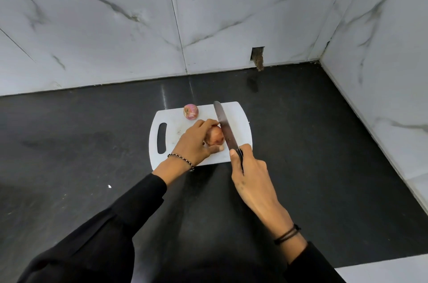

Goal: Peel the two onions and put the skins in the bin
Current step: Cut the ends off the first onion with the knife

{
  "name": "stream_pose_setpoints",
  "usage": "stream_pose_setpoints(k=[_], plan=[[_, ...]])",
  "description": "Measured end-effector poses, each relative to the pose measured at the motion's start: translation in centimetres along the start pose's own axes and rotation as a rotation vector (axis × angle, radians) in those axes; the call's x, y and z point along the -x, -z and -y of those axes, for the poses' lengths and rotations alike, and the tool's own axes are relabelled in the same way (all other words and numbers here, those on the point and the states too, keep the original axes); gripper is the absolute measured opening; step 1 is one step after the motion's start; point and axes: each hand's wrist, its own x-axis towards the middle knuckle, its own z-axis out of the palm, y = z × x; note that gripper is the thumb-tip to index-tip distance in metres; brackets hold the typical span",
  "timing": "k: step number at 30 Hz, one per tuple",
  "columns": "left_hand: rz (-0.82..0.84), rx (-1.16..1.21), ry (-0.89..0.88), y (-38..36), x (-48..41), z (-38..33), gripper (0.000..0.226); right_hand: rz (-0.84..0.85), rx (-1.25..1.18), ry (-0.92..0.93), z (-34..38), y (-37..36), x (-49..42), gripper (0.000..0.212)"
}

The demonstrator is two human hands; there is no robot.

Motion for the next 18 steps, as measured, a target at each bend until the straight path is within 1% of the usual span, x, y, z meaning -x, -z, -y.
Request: stream_pose_setpoints(k=[4, 8, 10, 13, 18], plan=[[-0.003, 0.033, 0.024, 0.7, 0.0, 0.4, 0.064, 0.011, -0.021, -0.024, 0.3, -0.1, 0.0, 0.027], [0.007, 0.053, 0.048, 1.0, 0.2, 0.4, 0.073, -0.061, -0.045, -0.013, 0.3, 0.1, 0.5, 0.023], [0.015, 0.060, 0.055, 1.1, 0.2, 0.3, 0.074, -0.070, -0.051, -0.008, 0.2, 0.4, 1.0, 0.020], [0.030, 0.056, 0.054, 1.1, 0.1, 0.1, 0.073, -0.052, -0.066, -0.003, 0.4, 0.7, 1.3, 0.018], [0.026, 0.038, 0.058, 1.0, 0.2, -0.1, 0.070, 0.026, 0.049, 0.002, 0.9, 0.0, 1.3, 0.013]])
